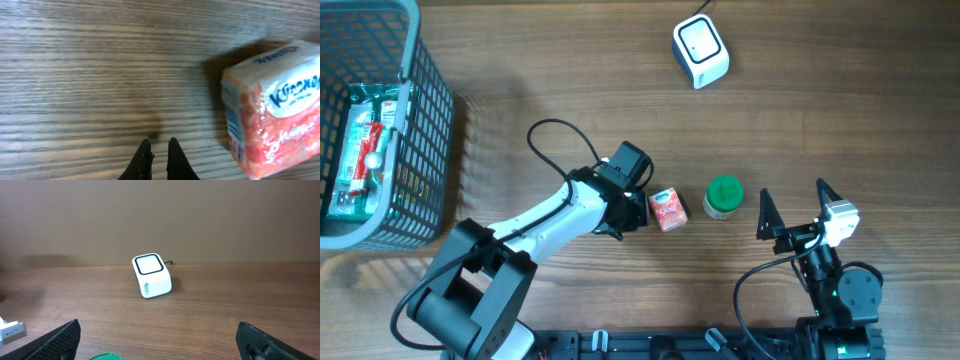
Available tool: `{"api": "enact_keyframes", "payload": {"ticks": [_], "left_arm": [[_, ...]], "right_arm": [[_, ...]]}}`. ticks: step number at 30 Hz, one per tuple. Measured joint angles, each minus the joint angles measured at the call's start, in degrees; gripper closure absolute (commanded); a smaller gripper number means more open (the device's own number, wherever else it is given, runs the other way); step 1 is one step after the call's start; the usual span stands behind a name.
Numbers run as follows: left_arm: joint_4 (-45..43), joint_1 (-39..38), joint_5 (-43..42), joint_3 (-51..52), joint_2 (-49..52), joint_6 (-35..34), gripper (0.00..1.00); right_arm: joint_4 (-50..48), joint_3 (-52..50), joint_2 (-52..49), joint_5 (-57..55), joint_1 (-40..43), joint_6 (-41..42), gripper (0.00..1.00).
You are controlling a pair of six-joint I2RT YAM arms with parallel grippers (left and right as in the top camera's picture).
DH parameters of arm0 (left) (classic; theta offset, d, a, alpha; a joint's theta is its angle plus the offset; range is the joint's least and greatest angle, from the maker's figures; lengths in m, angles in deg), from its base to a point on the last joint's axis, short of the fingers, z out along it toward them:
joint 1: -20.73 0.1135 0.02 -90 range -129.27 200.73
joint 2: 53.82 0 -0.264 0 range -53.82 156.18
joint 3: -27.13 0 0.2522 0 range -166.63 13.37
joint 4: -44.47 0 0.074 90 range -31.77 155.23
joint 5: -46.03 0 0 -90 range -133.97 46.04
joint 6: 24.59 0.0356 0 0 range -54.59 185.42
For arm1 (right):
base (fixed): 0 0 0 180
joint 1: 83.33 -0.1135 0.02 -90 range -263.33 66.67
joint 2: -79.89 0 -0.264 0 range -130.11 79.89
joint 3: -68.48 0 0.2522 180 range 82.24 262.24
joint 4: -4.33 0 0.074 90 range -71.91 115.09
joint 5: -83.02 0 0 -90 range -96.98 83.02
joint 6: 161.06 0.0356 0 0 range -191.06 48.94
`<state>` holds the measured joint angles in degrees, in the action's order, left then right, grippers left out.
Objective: Scan the item barcode
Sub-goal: 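Release the tissue pack and move the left gripper to the basket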
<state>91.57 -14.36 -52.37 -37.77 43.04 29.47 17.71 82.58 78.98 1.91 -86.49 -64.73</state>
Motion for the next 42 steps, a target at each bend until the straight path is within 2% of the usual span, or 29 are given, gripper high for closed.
{"api": "enact_keyframes", "payload": {"ticks": [23, 29, 34, 38, 40, 42], "left_arm": [[1.29, -1.25, 1.07, -0.20, 0.00, 0.28, 0.96], [9.49, 0.83, 1.84, -4.52, -0.52, 4.20, 0.81], [18.18, 4.57, 5.35, -13.49, -3.15, 7.21, 0.64], [23.43, 7.96, 8.81, -22.12, -5.33, 7.93, 0.59], [25.16, 9.11, 10.19, -25.44, -5.81, 8.13, 0.50], [26.69, 10.45, 11.78, -29.46, -6.36, 9.09, 0.28]], "right_arm": [[0.00, 0.00, 0.00, 0.00, 0.00, 0.00, 0.00], [0.00, 0.00, 0.00, 0.00, 0.00, 0.00, 0.00], [0.00, 0.00, 0.00, 0.00, 0.00, 0.00, 0.00], [-0.02, 0.00, 0.00, 0.00, 0.00, 0.00, 0.00], [0.00, 0.02, 0.00, 0.00, 0.00, 0.00, 0.00], [0.00, 0.02, 0.00, 0.00, 0.00, 0.00, 0.00]]}}
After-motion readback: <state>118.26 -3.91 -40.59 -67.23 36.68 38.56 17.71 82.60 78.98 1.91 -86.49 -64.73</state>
